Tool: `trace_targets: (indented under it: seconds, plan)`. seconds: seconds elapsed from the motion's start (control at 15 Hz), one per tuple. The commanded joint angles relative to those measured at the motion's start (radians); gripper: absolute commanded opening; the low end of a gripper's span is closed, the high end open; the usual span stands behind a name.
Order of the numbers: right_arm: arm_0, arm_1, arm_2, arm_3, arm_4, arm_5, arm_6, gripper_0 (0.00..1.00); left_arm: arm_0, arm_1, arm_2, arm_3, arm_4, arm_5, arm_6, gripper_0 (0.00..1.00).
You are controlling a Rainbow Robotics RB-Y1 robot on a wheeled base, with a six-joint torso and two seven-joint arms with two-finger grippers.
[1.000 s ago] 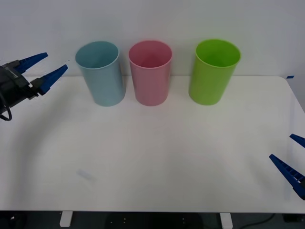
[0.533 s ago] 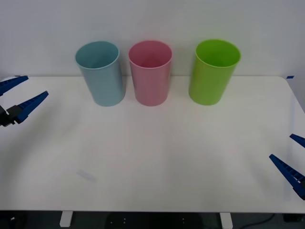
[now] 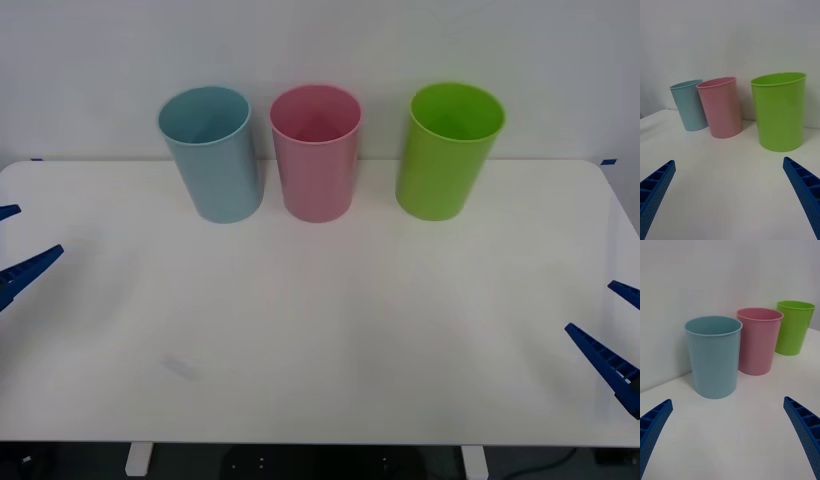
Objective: Grasp the object on the table and drop it into the matching bin: aluminum can to the light blue bin, PET bottle to the pink bin.
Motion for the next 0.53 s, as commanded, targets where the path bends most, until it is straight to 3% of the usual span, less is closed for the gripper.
trace_targets:
  seconds: [0.07, 0.53]
  plan:
    - [0.000, 0.000, 0.000, 0.000, 0.000, 0.000, 0.000, 1.00, 0.057, 0.005, 0.008, 0.001, 0.029, -0.011, -0.017, 1.00]
    - [0.000, 0.000, 0.000, 0.000, 0.000, 0.000, 0.000, 1.00, 0.161, 0.003, 0.008, 0.001, 0.130, -0.034, -0.047, 1.00]
